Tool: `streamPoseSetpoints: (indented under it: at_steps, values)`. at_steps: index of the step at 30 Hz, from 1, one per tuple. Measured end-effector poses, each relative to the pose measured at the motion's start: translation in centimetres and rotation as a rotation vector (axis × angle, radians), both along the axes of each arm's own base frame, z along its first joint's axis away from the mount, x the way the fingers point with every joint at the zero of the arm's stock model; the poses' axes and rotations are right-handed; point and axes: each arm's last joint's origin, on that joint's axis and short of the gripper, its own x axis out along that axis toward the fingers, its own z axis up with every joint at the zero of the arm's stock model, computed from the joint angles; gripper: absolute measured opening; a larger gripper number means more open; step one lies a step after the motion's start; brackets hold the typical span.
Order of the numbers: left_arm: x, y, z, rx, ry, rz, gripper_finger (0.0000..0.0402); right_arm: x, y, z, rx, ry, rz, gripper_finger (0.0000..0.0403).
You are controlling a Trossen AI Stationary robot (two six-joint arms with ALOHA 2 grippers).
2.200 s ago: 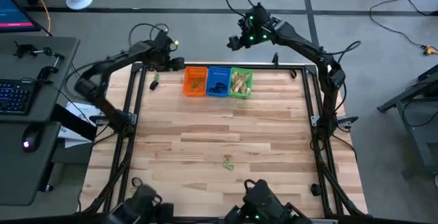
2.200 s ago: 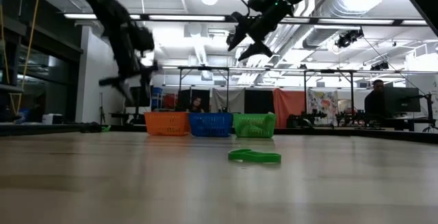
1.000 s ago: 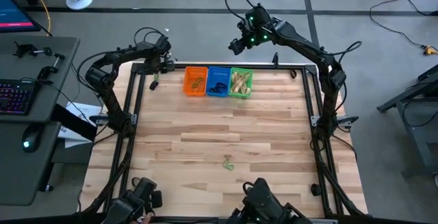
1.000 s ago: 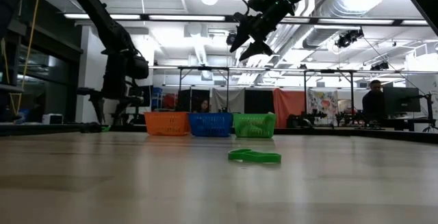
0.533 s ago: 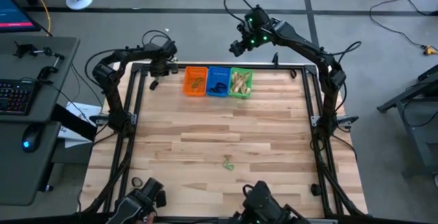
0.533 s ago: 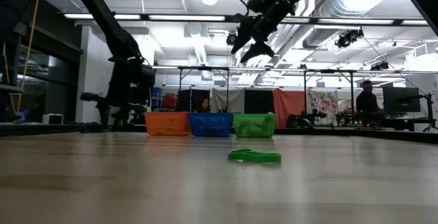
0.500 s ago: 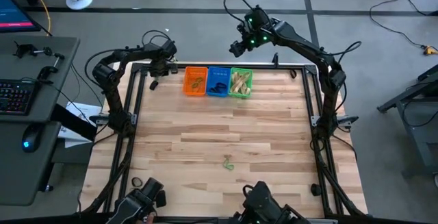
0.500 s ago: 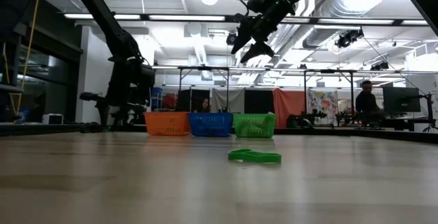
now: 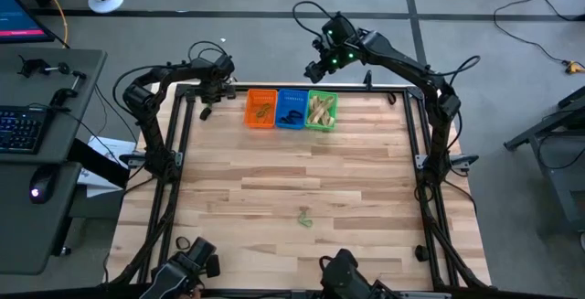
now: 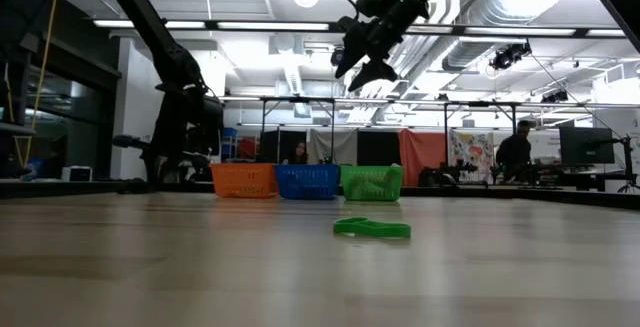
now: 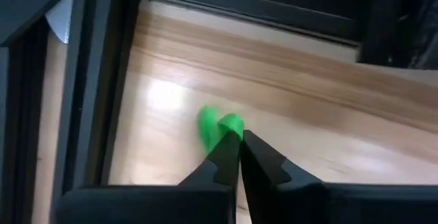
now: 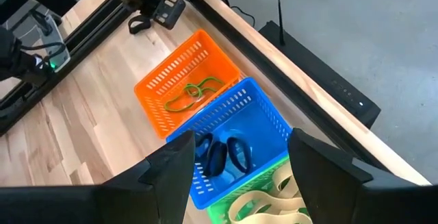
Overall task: Sort rubber bands into baskets
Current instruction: Put the green rubber band into the orange bin
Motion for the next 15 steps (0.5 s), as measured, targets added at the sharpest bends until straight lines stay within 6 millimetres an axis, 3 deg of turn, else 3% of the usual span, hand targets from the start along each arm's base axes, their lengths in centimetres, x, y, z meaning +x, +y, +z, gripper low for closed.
streamPoseSetpoints:
  at_steps: [3, 6, 11, 15]
  values:
    - [0.2, 0.1, 0.5, -0.003, -0.044, -0.006, 0.0001, 0.0, 0.0, 0.0, -0.012, 0.003, 0.013, 0.0222]
    - [1.1, 0.3, 2.5, 0.054, -0.096, -0.064, 0.0001, 0.0, 0.0, 0.1, -0.02, -0.002, 0.016, 0.0222]
    - [3.6, -1.0, 8.4, 0.222, -0.184, -0.232, 0.0001, -0.6, -0.2, 1.3, -0.062, -0.045, 0.018, 0.0222]
    - [6.0, -4.2, 12.8, 0.376, -0.293, -0.37, 0.0, -1.8, -0.1, 3.1, -0.113, -0.093, 0.008, 0.0222]
